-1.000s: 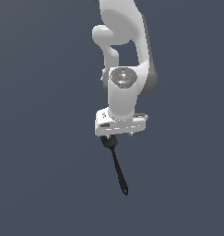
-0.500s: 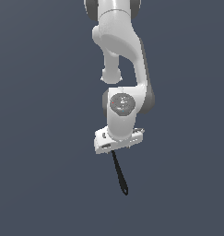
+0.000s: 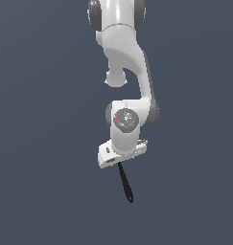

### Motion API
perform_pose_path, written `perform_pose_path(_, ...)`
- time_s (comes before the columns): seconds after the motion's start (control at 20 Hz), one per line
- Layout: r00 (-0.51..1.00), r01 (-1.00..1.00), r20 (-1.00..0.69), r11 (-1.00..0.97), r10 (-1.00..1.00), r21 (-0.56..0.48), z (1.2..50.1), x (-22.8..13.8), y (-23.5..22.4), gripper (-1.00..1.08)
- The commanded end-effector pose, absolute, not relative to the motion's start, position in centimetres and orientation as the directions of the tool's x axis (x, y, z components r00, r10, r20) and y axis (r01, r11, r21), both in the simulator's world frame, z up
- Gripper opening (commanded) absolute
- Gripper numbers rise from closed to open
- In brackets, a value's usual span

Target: Pick up the object and move it to a goal position.

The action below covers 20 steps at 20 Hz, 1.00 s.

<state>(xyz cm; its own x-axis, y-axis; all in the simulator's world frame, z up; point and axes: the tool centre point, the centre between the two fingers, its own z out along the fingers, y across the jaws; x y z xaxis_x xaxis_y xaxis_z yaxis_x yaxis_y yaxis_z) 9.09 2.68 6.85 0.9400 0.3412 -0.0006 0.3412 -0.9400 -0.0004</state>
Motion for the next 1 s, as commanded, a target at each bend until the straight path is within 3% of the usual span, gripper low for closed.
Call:
perform_pose_path(0.0, 0.938, 0.346, 0.0, -0.938, 0.346, 0.0, 6.7, 9.2, 2.7, 1.0)
perform_pose_path(0.95, 0.938, 0.346, 0.0, -0.938, 0.346, 0.0, 1.7, 9.2, 2.7, 1.0)
